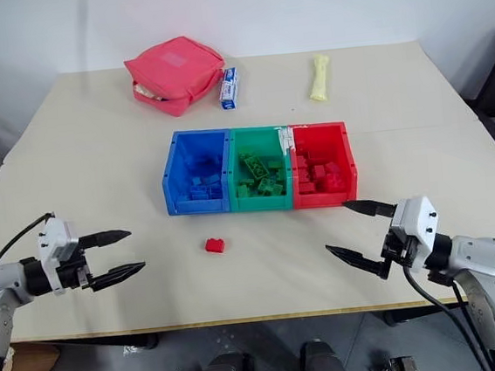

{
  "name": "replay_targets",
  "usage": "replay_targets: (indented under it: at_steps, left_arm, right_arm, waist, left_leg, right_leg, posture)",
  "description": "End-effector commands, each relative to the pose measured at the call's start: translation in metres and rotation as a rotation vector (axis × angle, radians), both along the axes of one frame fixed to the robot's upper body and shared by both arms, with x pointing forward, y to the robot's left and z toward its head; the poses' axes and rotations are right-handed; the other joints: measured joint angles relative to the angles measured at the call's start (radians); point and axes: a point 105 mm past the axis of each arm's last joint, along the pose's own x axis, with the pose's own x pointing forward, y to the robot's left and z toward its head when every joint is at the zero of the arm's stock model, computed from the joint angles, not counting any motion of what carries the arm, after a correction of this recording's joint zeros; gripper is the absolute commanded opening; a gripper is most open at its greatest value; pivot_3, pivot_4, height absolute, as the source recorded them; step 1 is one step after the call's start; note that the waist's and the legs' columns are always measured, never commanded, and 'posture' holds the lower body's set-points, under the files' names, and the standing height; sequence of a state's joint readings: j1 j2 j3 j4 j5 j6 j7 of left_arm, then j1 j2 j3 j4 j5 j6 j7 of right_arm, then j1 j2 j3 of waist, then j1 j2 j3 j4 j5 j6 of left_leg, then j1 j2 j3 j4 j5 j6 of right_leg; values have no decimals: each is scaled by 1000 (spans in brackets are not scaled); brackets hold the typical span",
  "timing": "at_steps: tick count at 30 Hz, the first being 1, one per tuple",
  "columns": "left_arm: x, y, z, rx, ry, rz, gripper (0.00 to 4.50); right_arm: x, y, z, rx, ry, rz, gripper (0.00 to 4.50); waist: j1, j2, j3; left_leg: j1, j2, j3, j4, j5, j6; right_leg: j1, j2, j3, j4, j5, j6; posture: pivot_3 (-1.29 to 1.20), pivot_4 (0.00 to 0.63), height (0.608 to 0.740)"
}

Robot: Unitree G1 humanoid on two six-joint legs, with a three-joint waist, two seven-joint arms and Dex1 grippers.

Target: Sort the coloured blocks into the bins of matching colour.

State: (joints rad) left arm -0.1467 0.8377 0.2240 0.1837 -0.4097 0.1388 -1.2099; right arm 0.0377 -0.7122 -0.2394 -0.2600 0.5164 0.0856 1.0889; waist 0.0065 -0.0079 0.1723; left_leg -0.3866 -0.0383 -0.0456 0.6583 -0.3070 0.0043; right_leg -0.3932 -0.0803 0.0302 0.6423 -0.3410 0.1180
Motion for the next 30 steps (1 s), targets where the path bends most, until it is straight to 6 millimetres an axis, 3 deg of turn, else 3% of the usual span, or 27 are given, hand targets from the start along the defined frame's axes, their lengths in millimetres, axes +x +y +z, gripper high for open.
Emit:
replay_targets:
  at_steps: [1,8,13,16,21,26,30]
  left_arm:
    - [8,-34,7,12,-53,-140,4375]
    - [23,-99,-6,201,-1,-328,4375]
    - [37,-119,-10,280,2,-371,4375]
    - [44,-124,-18,345,9,-376,3874]
    - [47,-122,-19,384,-8,-383,2443]
    - [43,-135,-16,327,-21,-430,971]
    - [46,-176,20,22,-16,-369,922]
  right_arm:
    - [-5,2,7,-15,-12,37,4500]
    - [-20,7,4,-46,56,82,4500]
    - [-21,10,5,-43,47,69,4500]
    - [-23,11,5,-37,46,52,4500]
    - [-28,12,6,-36,48,27,4500]
    - [-31,11,9,-33,41,-20,4500]
    - [-35,2,14,-18,26,-123,4500]
  waist:
    - [12,0,0]
    - [15,0,0]
    - [12,0,0]
    - [14,0,0]
    - [17,0,0]
    - [19,0,0]
    - [29,0,0]
  left_leg:
    - [0,0,0,0,0,0]
    - [-1,0,1,1,0,0]
    - [-1,0,2,3,0,0]
    - [-1,0,1,3,0,0]
    - [0,0,1,4,0,0]
    - [0,0,1,5,0,0]
    - [-2,-1,0,6,0,1]
  right_leg:
    - [0,0,0,0,0,0]
    - [-1,1,0,1,0,1]
    - [0,3,1,2,0,1]
    - [-1,3,1,3,0,1]
    - [0,3,1,3,0,1]
    - [0,3,1,3,0,1]
    - [1,2,0,3,1,2]
  posture:
    - [0,150,740]
    - [0,150,740]
    - [0,150,740]
    - [0,150,740]
    - [0,150,740]
    - [0,150,740]
    - [0,150,740]
